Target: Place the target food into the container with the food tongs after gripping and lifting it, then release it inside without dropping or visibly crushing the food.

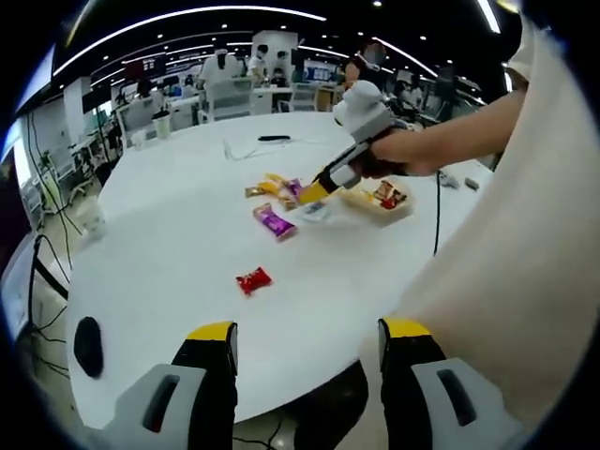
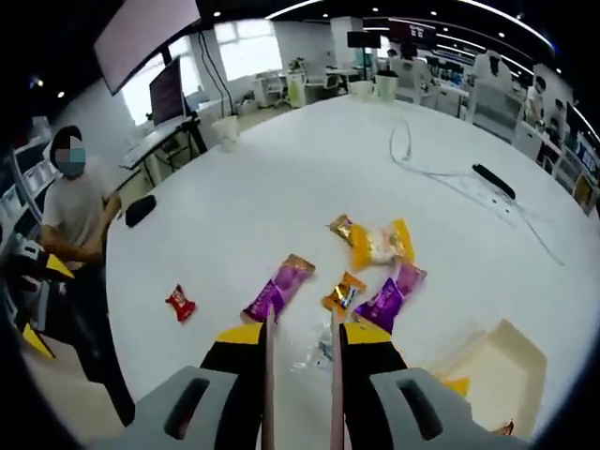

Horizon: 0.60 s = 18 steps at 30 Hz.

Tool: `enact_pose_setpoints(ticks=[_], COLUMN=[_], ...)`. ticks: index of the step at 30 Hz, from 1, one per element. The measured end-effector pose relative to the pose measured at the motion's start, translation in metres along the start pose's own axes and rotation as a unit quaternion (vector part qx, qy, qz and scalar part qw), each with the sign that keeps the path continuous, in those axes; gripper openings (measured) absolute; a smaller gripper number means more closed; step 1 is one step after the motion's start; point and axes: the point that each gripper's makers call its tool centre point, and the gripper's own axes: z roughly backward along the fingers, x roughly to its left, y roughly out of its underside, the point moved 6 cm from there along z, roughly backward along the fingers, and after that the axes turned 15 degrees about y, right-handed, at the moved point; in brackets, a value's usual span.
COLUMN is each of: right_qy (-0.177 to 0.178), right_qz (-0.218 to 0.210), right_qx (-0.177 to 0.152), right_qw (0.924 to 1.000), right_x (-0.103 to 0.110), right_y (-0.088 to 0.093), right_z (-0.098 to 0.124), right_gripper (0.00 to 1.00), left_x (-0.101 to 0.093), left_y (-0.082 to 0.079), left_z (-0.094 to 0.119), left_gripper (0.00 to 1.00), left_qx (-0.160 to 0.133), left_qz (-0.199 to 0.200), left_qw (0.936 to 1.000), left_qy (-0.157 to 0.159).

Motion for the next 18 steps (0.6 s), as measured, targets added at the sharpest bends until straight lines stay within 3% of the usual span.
enact_pose_setpoints(ticks=[6,18], right_qy=[-0.012,0.003], right_qz=[0.017,0.034], right_qx=[0.003,0.031], right_qw=[0.9998,0.9989], right_x=[0.02,0.033], right_y=[-0.011,-0.011], right_z=[-0.015,-0.034], right_gripper=[0.3,0.3], left_x=[0.005,0.013], left_y=[0.005,0.017], left_z=[0.007,0.025], left_gripper=[0.6,0.6], left_qx=[-0.001,0.0], left_qz=[0.011,0.027], left_qw=[0.9999,0.9992], left_qy=[-0.01,-0.03])
